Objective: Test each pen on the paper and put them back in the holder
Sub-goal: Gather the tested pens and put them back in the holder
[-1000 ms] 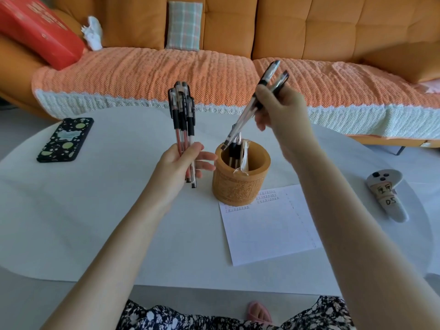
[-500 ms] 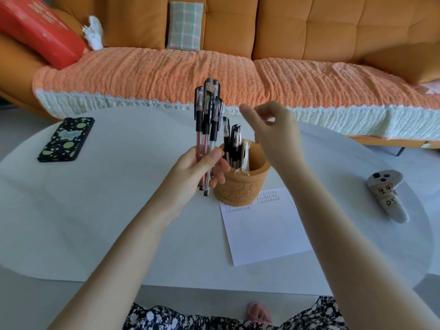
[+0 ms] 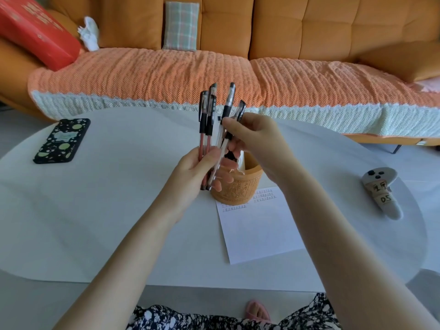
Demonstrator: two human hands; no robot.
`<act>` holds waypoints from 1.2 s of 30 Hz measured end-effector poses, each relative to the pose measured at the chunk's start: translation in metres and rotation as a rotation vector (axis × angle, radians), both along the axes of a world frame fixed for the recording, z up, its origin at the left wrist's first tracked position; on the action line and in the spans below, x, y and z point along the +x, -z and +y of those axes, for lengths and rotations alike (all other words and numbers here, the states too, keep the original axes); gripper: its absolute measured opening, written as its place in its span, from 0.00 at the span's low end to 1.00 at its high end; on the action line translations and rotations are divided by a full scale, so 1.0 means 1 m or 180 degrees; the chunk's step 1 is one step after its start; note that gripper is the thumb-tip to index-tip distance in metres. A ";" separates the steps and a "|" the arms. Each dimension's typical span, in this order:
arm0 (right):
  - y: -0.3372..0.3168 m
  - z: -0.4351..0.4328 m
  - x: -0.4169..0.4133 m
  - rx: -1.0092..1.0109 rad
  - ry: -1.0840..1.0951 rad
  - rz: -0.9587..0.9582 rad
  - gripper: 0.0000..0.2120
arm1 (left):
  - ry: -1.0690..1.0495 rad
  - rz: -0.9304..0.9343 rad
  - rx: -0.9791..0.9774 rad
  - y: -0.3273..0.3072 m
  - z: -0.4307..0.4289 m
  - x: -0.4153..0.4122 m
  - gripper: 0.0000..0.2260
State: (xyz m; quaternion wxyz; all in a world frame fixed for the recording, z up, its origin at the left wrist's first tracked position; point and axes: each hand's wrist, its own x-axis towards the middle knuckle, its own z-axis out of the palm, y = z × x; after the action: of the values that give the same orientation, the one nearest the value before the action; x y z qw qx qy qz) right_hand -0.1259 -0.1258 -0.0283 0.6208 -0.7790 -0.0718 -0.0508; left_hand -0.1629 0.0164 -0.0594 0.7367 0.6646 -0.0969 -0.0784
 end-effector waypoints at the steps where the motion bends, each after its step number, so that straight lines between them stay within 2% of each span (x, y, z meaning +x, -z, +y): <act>1: 0.000 0.000 0.001 0.0012 0.0041 -0.0036 0.13 | -0.0051 0.0021 -0.0041 0.000 0.001 0.001 0.11; 6: -0.003 0.004 0.005 -0.0078 0.0116 -0.0221 0.11 | -0.0166 -0.0125 -0.0054 0.000 0.006 0.005 0.13; 10: -0.014 -0.008 0.012 0.0144 0.0491 -0.0472 0.08 | -0.0402 -0.0075 -0.0088 0.003 0.018 0.007 0.08; 13: -0.014 -0.015 0.018 -0.0415 0.0653 -0.0643 0.06 | -0.0719 -0.0056 0.0226 0.007 0.027 0.007 0.04; 17: 0.001 -0.008 0.017 -0.1194 0.0493 -0.0408 0.07 | -0.0747 0.0041 0.0254 0.007 0.025 0.006 0.05; 20: 0.008 -0.005 0.014 -0.1356 0.0476 -0.0323 0.11 | -0.0556 0.0066 0.0197 0.004 0.019 0.004 0.05; 25: 0.013 -0.010 0.009 -0.1621 0.0560 -0.0426 0.11 | -0.0422 0.0031 0.0226 0.004 0.012 0.003 0.05; 29: 0.014 -0.013 0.008 -0.1628 0.0798 -0.0814 0.15 | -0.0348 0.0008 0.0191 0.005 0.011 0.001 0.05; 31: 0.011 -0.011 0.010 -0.1628 0.0640 -0.1224 0.17 | -0.0326 -0.0014 0.0200 0.005 0.010 0.001 0.05; 33: 0.012 -0.007 0.016 -0.1973 0.0356 -0.1455 0.20 | -0.0328 -0.0020 0.0187 0.006 0.009 0.000 0.05; 36: 0.015 -0.005 0.020 -0.2079 0.0115 -0.1183 0.18 | -0.0336 -0.0011 0.0165 0.005 0.009 0.000 0.05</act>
State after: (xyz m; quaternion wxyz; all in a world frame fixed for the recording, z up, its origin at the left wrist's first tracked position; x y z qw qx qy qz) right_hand -0.1060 -0.1308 -0.0431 0.3151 -0.9146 -0.1819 -0.1766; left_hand -0.1626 0.0250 -0.0646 0.7222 0.6878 -0.0609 -0.0409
